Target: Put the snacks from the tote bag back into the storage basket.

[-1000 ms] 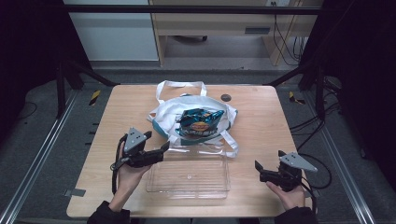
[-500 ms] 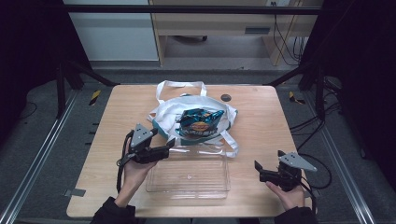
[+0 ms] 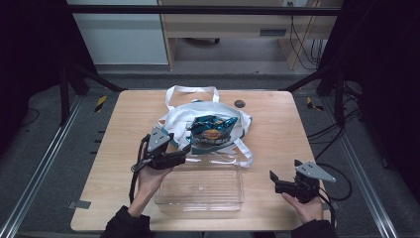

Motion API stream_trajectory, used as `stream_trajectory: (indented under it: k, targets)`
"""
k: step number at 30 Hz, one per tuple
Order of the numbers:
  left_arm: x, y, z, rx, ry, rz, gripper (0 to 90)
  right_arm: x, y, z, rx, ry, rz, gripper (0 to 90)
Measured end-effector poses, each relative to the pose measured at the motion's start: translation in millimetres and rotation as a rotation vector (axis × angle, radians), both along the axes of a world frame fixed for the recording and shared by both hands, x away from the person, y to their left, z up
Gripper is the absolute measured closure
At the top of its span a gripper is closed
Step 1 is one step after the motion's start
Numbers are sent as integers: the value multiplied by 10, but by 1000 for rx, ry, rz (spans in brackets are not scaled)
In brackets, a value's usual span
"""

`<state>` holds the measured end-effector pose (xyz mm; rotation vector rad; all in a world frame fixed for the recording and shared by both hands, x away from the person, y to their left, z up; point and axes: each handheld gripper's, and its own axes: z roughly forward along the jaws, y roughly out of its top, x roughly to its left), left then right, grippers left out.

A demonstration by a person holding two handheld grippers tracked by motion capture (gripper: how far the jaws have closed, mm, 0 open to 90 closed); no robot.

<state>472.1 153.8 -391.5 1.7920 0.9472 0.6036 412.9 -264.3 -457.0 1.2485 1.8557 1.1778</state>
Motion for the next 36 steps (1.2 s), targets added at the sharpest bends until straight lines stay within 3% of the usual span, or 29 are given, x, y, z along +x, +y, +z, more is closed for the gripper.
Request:
stream_trajectory:
  k: [36]
  targets:
    - [191, -209, 89, 33, -7, 22, 396, 5, 10, -1, -5, 2, 7, 40]
